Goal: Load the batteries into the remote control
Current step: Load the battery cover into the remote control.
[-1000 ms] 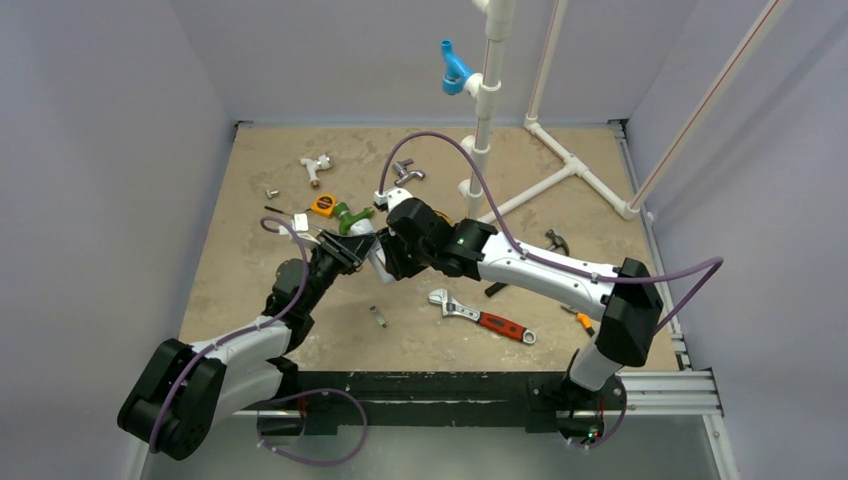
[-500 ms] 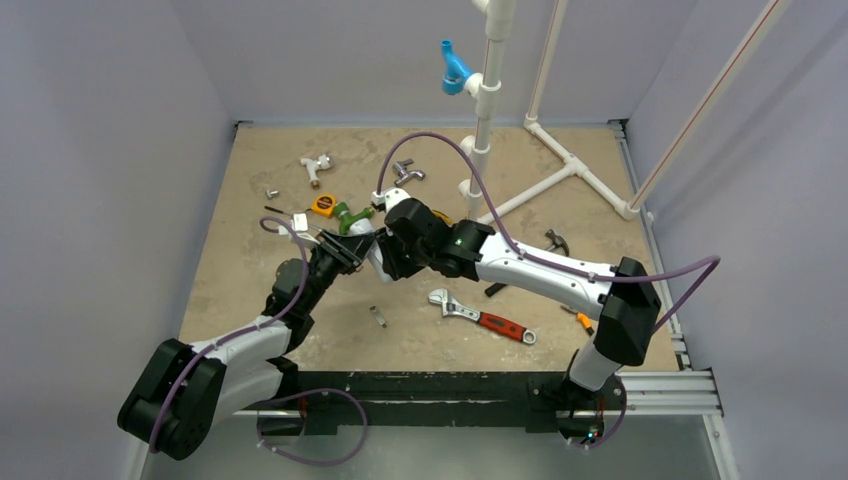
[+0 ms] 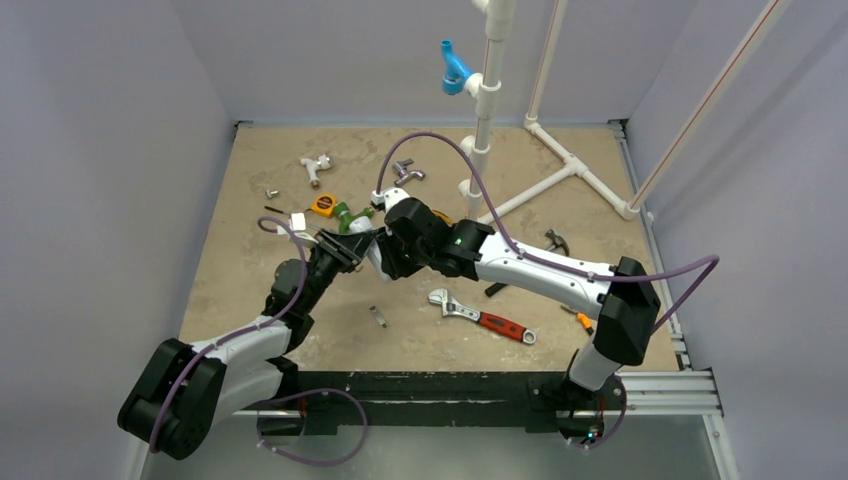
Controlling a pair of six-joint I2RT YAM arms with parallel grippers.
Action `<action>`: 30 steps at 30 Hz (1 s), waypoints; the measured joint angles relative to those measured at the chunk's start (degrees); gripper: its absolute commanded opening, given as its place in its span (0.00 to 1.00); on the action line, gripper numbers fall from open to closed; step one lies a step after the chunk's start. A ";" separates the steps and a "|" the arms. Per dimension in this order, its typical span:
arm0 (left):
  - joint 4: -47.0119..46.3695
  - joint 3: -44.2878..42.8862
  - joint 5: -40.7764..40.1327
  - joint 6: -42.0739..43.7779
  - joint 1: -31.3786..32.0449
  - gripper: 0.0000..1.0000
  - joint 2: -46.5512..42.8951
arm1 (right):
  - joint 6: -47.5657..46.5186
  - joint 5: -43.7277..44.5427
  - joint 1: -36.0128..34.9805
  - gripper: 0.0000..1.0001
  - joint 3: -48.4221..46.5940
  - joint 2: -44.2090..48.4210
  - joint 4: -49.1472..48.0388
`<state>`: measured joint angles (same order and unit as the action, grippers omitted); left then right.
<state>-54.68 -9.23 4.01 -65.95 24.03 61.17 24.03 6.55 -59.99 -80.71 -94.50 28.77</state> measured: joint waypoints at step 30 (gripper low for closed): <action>-1.36 0.02 0.07 -2.49 0.00 0.00 1.75 | -1.16 0.52 -0.02 0.41 0.00 -1.05 -0.72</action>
<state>-56.03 -9.21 4.08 -68.45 24.03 62.92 22.87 7.07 -60.01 -80.71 -95.55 28.05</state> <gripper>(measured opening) 0.252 0.395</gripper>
